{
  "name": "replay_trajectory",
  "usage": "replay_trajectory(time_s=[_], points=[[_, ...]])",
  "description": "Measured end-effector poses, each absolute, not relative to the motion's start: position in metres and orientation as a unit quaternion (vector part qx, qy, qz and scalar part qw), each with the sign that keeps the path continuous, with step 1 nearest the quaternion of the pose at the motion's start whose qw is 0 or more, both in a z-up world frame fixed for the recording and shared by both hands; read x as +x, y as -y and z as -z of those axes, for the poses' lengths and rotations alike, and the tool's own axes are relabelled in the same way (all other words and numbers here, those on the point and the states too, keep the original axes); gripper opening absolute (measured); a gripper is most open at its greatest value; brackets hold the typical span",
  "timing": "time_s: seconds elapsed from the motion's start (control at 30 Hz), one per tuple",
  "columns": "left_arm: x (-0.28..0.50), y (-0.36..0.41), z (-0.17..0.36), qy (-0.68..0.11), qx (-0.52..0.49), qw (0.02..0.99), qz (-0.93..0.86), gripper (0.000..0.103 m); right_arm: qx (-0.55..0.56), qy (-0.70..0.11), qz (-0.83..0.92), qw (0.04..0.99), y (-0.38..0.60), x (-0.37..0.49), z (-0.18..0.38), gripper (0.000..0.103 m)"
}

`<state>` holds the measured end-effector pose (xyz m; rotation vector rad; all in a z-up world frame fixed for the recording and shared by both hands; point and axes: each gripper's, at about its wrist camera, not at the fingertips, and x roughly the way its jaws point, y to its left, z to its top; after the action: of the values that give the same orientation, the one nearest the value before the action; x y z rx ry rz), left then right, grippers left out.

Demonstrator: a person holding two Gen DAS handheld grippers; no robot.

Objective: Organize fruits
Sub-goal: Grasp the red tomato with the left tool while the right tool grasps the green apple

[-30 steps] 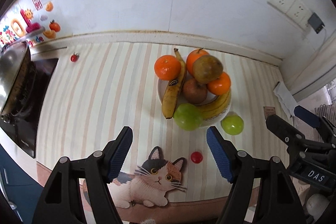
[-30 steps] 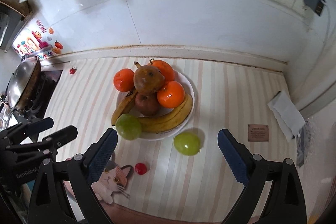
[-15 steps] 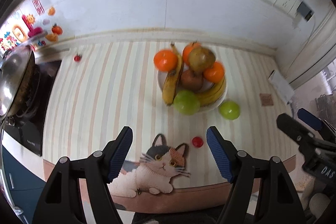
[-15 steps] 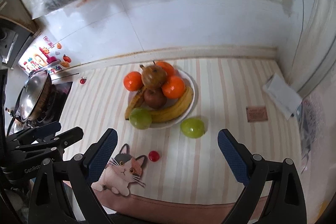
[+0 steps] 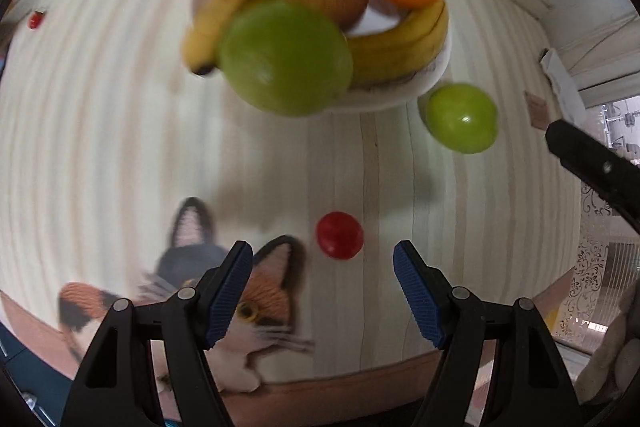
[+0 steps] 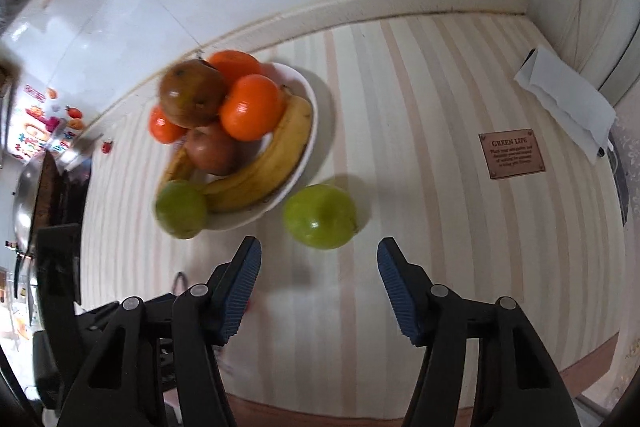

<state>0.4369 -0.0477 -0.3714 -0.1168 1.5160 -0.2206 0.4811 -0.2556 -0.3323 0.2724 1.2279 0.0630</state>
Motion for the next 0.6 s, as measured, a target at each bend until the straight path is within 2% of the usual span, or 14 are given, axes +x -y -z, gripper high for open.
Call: replay_trajectory(time_s=[0.1,0.13,0.17,0.2,0.27,0.33,0.6], points=[[0.439,0.061,0.385,-0.687,-0.039,0.718,0.103,0.071,0.123,-0.584,-0.033,0.802,0.259,0.493,0.346,0.064],[0.441,0.065,0.389,-0.688,-0.035,0.718,0.103,0.07,0.122,-0.585,-0.034,0.801,0.259,0.496,0.349,0.064],[0.442,0.068,0.392,-0.687,-0.032,0.718,0.103,0.063,0.121,-0.587,-0.036,0.799,0.26,0.498,0.353,0.064],[0.443,0.072,0.392,-0.681,-0.023,0.725,0.099,0.062,0.12,-0.591,-0.038,0.797,0.26,0.502,0.357,0.064],[0.443,0.08,0.389,-0.667,0.001,0.738,0.103,0.035,0.121,-0.598,-0.042,0.791,0.259,0.509,0.365,0.064],[0.443,0.084,0.387,-0.662,0.018,0.742,0.103,0.026,0.129,-0.606,-0.048,0.784,0.257,0.516,0.375,0.064],[0.434,0.067,0.377,-0.659,0.016,0.746,0.089,0.024,0.125,-0.612,-0.057,0.779,0.241,0.543,0.406,0.066]])
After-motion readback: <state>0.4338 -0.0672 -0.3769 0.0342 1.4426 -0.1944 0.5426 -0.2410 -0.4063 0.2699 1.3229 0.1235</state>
